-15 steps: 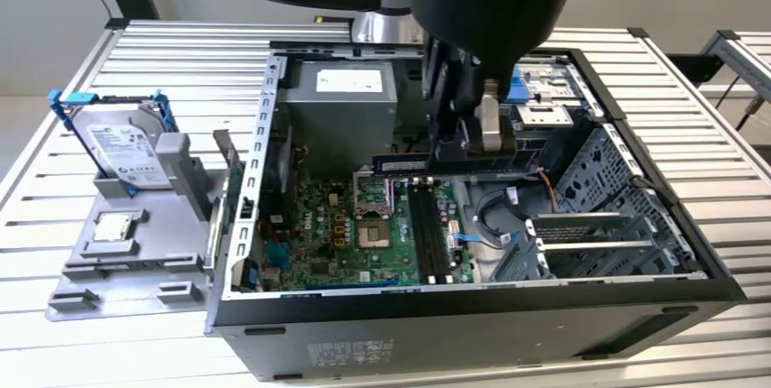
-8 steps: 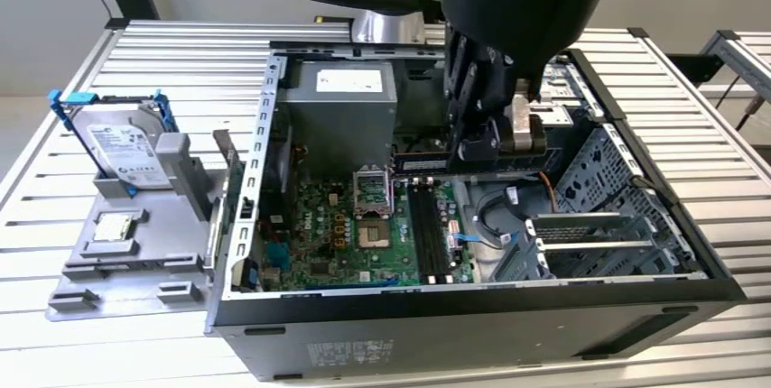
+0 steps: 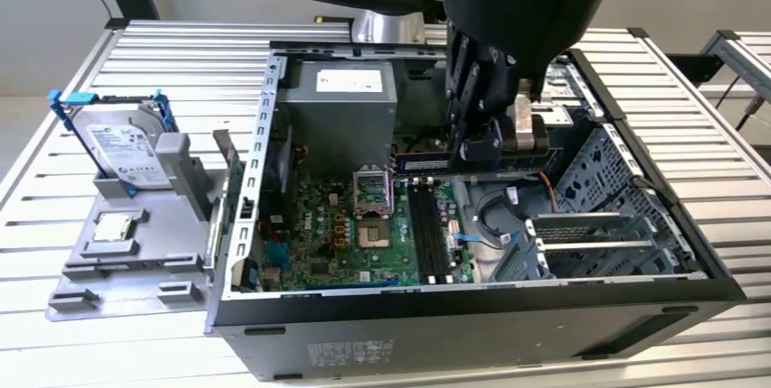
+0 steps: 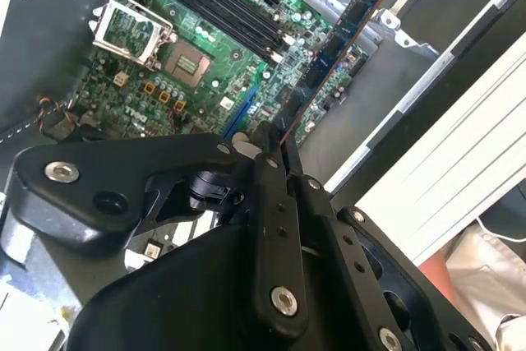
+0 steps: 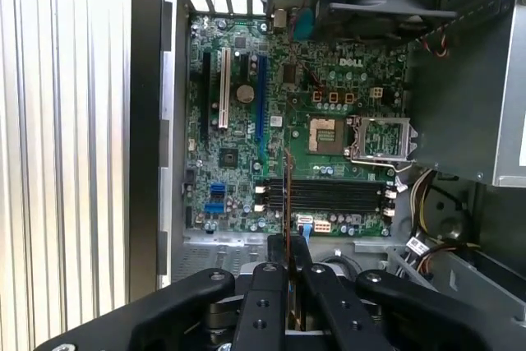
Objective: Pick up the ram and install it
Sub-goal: 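Pick up the ram and move it above insertion slot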
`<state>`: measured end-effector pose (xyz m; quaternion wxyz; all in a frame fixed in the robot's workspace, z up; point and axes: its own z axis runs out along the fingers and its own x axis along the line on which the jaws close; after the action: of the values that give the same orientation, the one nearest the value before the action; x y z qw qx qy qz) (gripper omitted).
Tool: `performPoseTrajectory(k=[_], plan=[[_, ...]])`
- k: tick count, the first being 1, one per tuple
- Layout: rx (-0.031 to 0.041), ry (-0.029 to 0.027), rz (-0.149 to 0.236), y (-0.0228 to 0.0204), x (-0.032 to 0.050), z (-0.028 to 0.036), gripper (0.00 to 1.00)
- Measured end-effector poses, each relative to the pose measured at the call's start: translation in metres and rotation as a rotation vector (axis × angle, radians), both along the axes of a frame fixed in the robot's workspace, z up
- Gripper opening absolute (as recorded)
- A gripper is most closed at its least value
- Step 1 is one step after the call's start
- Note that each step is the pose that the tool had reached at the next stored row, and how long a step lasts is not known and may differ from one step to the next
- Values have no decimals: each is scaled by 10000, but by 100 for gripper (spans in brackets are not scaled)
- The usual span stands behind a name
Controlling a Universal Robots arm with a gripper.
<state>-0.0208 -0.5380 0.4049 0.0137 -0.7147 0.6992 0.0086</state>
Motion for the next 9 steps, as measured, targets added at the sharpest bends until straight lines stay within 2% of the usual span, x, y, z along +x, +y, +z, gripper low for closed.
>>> performPoseTrajectory(k=[4,6,8,9], plan=[[0,0,1,5,2,0,0],[0,0,0,28,1,0,0],[0,0,0,74,1,0,0],[0,0,0,136,1,0,0]])
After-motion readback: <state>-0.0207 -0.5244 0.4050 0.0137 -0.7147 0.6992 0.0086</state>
